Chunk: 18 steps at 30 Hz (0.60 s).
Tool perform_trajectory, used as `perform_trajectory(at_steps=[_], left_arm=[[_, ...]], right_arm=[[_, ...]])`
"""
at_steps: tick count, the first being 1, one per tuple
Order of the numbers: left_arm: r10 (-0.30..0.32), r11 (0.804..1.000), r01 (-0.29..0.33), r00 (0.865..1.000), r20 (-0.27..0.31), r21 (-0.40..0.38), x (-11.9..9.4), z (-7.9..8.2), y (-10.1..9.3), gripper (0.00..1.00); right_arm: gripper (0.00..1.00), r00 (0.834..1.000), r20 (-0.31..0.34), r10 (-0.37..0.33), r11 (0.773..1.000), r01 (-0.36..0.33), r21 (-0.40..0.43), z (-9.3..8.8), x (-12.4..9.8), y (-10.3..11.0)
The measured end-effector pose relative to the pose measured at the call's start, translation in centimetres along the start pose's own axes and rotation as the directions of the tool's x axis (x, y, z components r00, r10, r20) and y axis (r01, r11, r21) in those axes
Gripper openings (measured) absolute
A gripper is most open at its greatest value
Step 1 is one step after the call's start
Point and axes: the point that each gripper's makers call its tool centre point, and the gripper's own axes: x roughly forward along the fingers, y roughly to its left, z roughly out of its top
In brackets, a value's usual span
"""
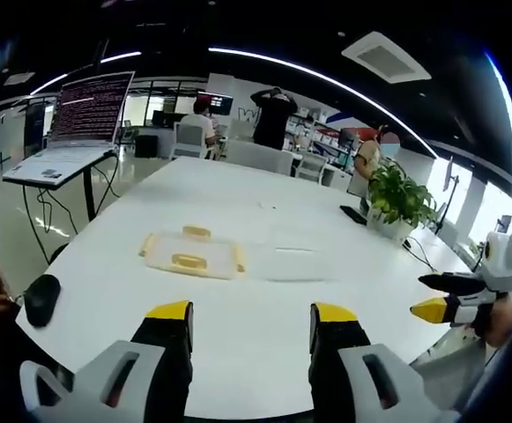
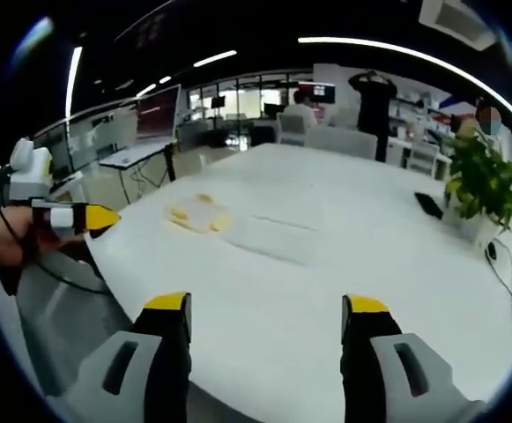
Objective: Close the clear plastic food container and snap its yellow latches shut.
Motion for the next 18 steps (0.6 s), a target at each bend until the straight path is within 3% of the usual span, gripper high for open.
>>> perform_trajectory(at_steps=[12, 18], left_arm=[[-0.006, 1.000, 0.006, 1.000, 0.030, 0.016, 0.7, 1.9, 1.1, 0.49], [0.012, 0.999, -0.013, 1.000, 0.025, 0.035, 0.6, 2.0, 2.4, 0.49]], right_arm=[[0.66, 0.999, 0.003, 0.054, 0.995, -0.054, -0.088, 2.4, 1.7, 0.7], [0.66, 0.996, 0.002, 0.088, 0.991, -0.088, -0.102, 3.2, 2.3, 1.8]])
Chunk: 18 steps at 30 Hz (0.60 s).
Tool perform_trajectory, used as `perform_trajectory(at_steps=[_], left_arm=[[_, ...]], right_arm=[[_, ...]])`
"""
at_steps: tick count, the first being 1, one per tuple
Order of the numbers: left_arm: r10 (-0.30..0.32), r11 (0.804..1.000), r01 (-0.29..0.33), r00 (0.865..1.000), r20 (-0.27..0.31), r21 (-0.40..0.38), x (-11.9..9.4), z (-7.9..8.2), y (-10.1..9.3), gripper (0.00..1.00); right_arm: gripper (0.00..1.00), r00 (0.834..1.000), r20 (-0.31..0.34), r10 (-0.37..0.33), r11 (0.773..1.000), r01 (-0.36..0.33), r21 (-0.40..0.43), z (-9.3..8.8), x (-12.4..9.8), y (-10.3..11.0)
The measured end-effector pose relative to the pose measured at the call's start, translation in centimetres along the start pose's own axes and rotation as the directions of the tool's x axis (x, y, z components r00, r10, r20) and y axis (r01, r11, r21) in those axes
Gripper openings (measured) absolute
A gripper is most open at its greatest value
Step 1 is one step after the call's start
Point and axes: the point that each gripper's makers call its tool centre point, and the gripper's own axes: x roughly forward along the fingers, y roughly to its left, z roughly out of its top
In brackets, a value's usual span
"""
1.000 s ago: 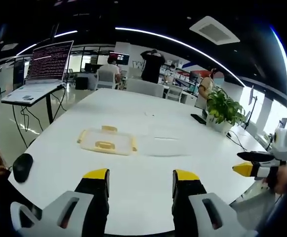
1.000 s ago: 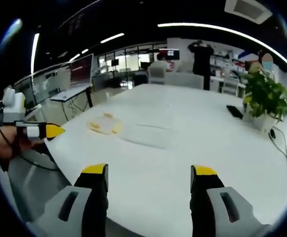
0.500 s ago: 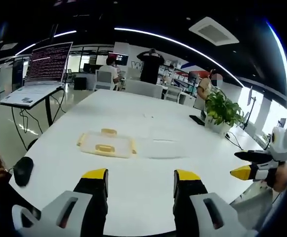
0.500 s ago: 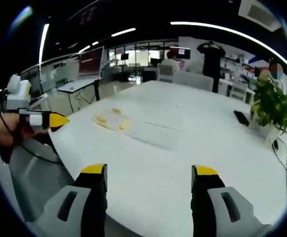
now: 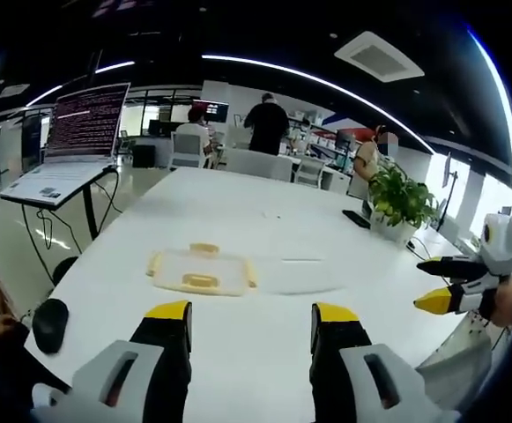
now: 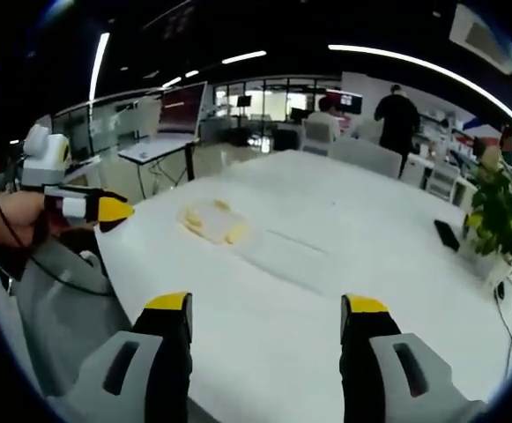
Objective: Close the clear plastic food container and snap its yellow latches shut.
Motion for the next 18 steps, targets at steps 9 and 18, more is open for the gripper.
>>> perform_trajectory(at_steps=[9, 18], left_arm=[[-0.022, 0.998, 0.023, 1.000, -0.013, 0.053, 0.4, 0.1, 0.3, 0.49], [-0.052, 0.995, 0.052, 0.999, -0.012, 0.080, 1.5, 0.7, 0.3, 0.49]], right_arm=[[0.65, 0.999, -0.010, 0.044, 0.998, -0.045, -0.055, 0.7, 0.8, 0.9], [0.65, 0.996, -0.033, 0.079, 0.993, -0.081, -0.083, 1.3, 1.7, 1.4]])
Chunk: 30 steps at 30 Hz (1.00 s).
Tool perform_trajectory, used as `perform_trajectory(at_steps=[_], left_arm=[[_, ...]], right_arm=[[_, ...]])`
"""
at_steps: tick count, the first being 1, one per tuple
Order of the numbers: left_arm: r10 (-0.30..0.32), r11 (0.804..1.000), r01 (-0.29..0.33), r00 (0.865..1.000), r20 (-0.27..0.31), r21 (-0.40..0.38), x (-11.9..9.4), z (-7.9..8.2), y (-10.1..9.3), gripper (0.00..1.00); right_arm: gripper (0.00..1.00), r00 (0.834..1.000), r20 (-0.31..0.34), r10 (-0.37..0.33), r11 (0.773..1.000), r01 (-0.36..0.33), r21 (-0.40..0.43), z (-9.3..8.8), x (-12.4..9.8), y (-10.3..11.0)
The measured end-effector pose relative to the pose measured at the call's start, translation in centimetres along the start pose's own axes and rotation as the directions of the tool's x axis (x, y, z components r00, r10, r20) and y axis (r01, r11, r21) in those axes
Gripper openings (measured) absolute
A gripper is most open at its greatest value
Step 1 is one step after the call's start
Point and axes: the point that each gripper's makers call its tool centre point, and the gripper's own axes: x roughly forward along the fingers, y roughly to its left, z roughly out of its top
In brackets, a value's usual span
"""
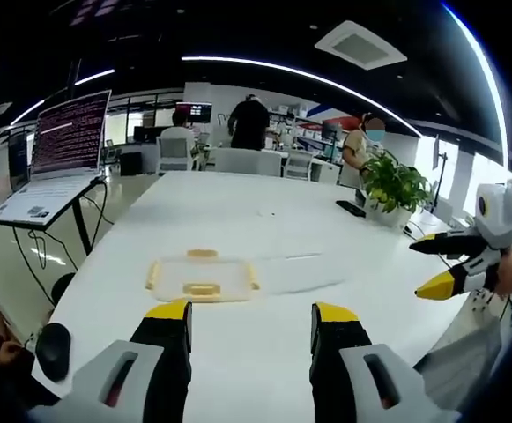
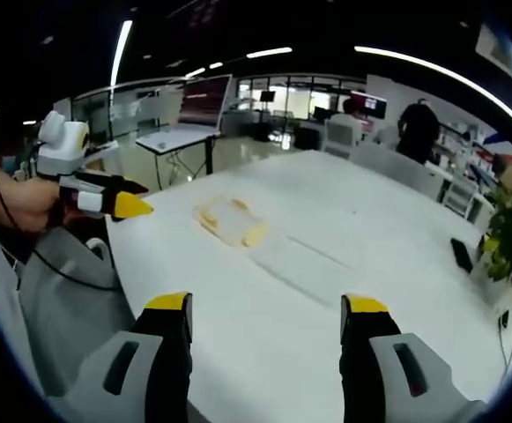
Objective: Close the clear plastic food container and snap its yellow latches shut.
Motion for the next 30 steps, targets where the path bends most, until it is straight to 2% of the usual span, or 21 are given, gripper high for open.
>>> perform_trajectory(at_steps=[10, 14, 18, 30], left_arm=[[-0.028, 0.998, 0.030, 0.999, -0.032, 0.046, 0.6, -0.3, 1.9, 0.49], [-0.036, 0.992, 0.042, 0.998, -0.049, 0.122, 0.8, -0.3, 2.5, 0.49], [-0.060, 0.987, 0.068, 0.996, -0.060, 0.149, 1.2, -0.3, 2.9, 0.49], [-0.103, 0.970, 0.129, 0.986, -0.131, 0.208, 3.6, -0.6, 5.2, 0.47]], right_arm=[[0.65, 0.997, -0.032, 0.067, 0.997, -0.069, -0.047, 1.2, 1.8, 0.8], [0.65, 0.994, -0.052, 0.094, 0.993, -0.097, -0.061, 1.5, 2.8, 0.9], [0.65, 0.991, -0.062, 0.120, 0.990, -0.125, -0.072, 2.1, 3.7, 1.1], [0.64, 0.969, -0.105, 0.222, 0.960, -0.236, -0.151, 4.6, 7.8, 1.9]])
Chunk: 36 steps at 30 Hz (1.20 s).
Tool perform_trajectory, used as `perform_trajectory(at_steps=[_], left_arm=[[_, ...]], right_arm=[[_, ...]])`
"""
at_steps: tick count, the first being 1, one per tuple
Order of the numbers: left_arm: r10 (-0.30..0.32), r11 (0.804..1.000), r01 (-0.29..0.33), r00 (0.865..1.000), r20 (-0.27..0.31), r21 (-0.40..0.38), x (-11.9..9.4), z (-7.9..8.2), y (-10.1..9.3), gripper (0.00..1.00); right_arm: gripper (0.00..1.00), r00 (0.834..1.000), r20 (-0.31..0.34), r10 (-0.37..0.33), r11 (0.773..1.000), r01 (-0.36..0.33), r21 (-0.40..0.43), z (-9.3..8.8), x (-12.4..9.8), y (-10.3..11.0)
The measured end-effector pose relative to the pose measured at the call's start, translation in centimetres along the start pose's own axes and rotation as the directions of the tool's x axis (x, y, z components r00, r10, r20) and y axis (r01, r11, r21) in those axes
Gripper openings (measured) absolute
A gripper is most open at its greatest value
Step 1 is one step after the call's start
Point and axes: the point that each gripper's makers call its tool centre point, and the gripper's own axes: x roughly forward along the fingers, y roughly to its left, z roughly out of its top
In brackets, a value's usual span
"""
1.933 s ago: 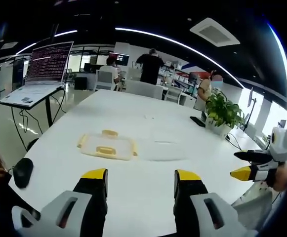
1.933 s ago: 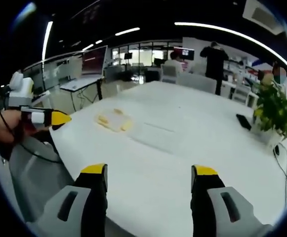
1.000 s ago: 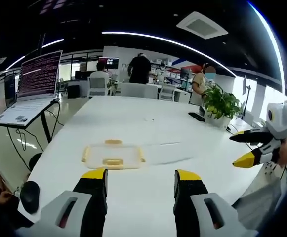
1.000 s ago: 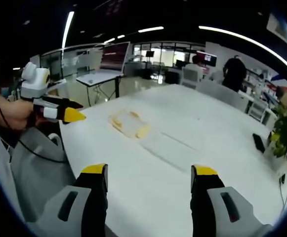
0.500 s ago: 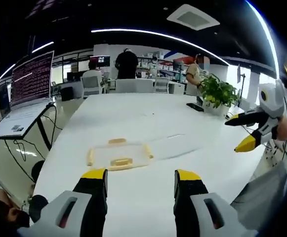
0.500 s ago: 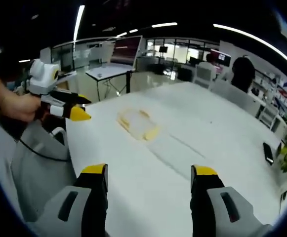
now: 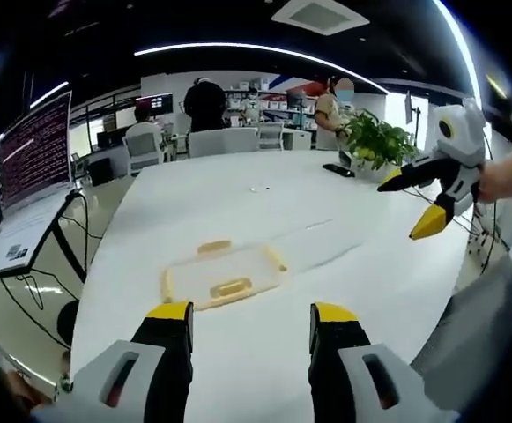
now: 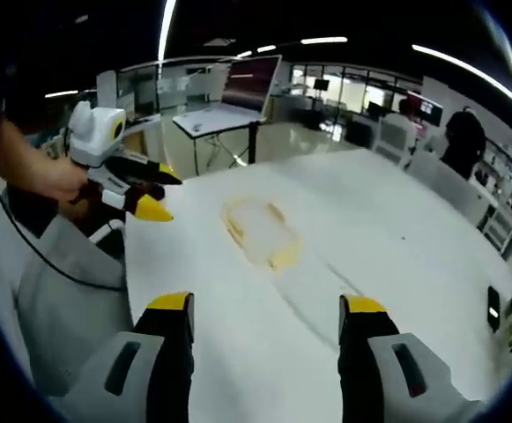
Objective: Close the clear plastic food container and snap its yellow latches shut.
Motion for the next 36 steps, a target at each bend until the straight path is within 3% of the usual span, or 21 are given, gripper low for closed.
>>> perform_trajectory(at_steps=[11, 24, 27, 33, 36], left_arm=[[-0.068, 0.992, 0.076, 0.995, -0.076, 0.102, 2.6, -0.6, 2.7, 0.48], [-0.116, 0.978, 0.140, 0.981, -0.155, 0.155, 5.2, -1.6, 5.8, 0.48], [-0.130, 0.971, 0.163, 0.974, -0.184, 0.177, 5.6, -2.1, 6.2, 0.49], [-0.188, 0.949, 0.244, 0.946, -0.264, 0.199, 6.2, -3.4, 6.2, 0.50], [-0.209, 0.923, 0.290, 0.930, -0.303, 0.254, 6.5, -3.8, 6.3, 0.50]], right_arm=[[0.63, 0.996, -0.041, 0.078, 0.994, -0.080, -0.068, 1.6, 4.0, -1.0], [0.61, 0.980, -0.114, 0.161, 0.973, -0.177, -0.148, 1.8, 7.8, -1.4], [0.61, 0.977, -0.122, 0.173, 0.965, -0.193, -0.176, 2.2, 8.6, -1.4], [0.62, 0.968, -0.142, 0.208, 0.956, -0.232, -0.178, 2.8, 10.0, -1.9], [0.62, 0.961, -0.162, 0.223, 0.949, -0.252, -0.188, 2.8, 10.5, -2.1]])
